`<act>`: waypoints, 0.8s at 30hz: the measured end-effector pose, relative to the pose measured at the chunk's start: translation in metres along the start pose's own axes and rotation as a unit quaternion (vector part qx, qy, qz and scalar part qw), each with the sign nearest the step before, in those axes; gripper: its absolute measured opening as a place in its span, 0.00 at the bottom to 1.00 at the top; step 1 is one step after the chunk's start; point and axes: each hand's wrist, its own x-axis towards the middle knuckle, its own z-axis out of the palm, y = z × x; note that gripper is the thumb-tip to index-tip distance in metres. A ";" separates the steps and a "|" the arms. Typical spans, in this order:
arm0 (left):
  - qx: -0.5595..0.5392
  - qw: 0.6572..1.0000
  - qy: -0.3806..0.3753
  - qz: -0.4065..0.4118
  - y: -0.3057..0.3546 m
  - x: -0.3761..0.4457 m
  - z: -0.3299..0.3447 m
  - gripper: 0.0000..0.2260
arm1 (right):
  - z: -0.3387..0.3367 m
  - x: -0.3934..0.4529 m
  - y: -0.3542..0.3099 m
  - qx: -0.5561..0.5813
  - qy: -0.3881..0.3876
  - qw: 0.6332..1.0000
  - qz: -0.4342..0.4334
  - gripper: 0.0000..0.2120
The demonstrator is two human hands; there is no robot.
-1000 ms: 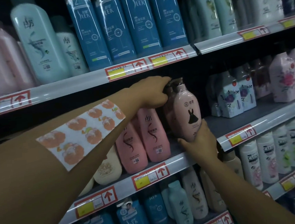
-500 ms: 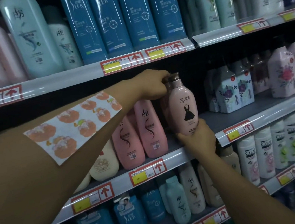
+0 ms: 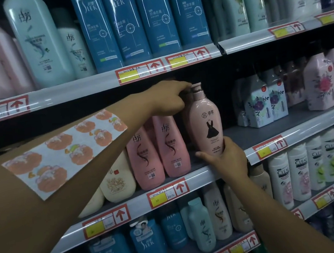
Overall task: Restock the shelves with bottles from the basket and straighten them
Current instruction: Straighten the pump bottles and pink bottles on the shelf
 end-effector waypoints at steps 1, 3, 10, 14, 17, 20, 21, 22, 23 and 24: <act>0.003 1.000 -0.003 -0.002 -0.001 0.000 -0.001 0.31 | 0.000 0.000 0.001 -0.004 -0.006 1.000 -0.003 0.37; 0.006 1.000 -0.010 -0.008 -0.002 -0.001 -0.002 0.31 | 0.000 -0.001 0.002 -0.010 -0.012 1.000 -0.005 0.36; 0.015 1.000 -0.010 -0.022 -0.007 0.000 -0.002 0.32 | 0.003 0.000 0.009 -0.027 -0.019 0.999 -0.008 0.36; 0.013 1.000 -0.005 -0.018 -0.008 0.000 0.002 0.33 | 0.002 0.000 0.010 -0.027 -0.028 0.999 -0.011 0.34; 0.006 1.000 -0.001 -0.018 -0.009 -0.002 0.004 0.34 | 0.001 -0.001 0.008 -0.046 -0.027 0.998 -0.015 0.33; 0.013 1.000 0.016 -0.007 -0.008 -0.005 0.006 0.33 | 0.002 -0.004 0.008 -0.105 -0.023 0.993 -0.056 0.36; 0.032 0.999 0.025 -0.001 -0.007 -0.006 0.008 0.34 | 0.002 -0.004 0.009 -0.138 -0.026 0.987 -0.075 0.39; 0.061 0.997 0.035 0.005 -0.007 -0.008 0.011 0.34 | 0.002 -0.005 0.010 -0.170 -0.030 0.981 -0.092 0.40; 0.095 0.994 0.049 0.012 -0.007 -0.010 0.014 0.35 | 0.000 -0.007 0.010 -0.191 -0.036 0.976 -0.100 0.39; 0.127 0.990 0.064 0.019 -0.008 -0.013 0.017 0.36 | -0.001 -0.010 0.011 -0.197 -0.044 0.974 -0.105 0.38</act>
